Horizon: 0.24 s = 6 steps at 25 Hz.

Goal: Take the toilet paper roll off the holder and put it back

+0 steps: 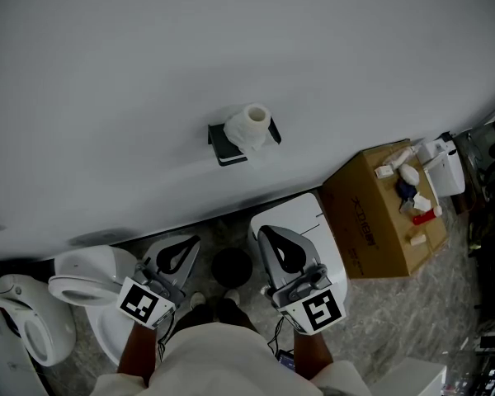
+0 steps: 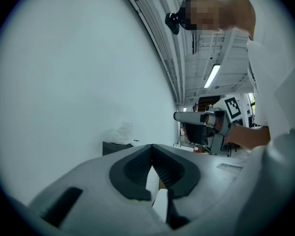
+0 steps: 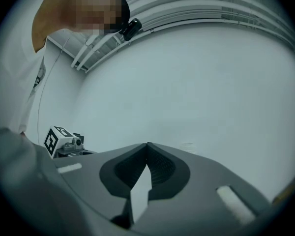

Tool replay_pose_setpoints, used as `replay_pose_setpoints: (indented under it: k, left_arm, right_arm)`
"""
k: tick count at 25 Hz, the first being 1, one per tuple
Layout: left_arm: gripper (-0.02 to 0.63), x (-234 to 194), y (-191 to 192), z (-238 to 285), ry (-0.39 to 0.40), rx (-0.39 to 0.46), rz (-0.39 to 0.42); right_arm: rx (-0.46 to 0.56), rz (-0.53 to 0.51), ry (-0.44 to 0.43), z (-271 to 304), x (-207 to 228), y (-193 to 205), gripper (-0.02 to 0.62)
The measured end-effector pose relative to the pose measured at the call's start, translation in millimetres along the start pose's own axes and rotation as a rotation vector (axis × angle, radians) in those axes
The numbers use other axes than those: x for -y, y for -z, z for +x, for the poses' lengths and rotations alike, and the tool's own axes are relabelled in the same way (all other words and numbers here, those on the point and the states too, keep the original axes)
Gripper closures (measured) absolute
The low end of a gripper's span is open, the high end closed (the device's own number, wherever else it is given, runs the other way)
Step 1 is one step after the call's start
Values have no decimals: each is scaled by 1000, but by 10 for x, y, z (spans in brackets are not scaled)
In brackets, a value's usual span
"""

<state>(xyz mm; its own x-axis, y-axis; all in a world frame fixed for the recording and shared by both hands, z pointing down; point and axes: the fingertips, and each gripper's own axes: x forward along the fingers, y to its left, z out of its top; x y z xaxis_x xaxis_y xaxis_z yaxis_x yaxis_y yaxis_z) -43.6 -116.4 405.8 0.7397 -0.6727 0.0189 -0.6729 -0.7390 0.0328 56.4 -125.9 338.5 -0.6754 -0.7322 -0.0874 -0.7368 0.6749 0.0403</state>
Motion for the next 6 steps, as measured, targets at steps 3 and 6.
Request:
replay_pose_setpoints:
  k: [3, 6]
  left_arm:
    - [607, 2, -17, 9, 4, 3, 3]
    - [607, 11, -32, 12, 12, 6, 6]
  right_arm:
    - [-4, 0, 3, -7, 9, 10, 591]
    - [-11, 7, 5, -23, 15, 40, 591]
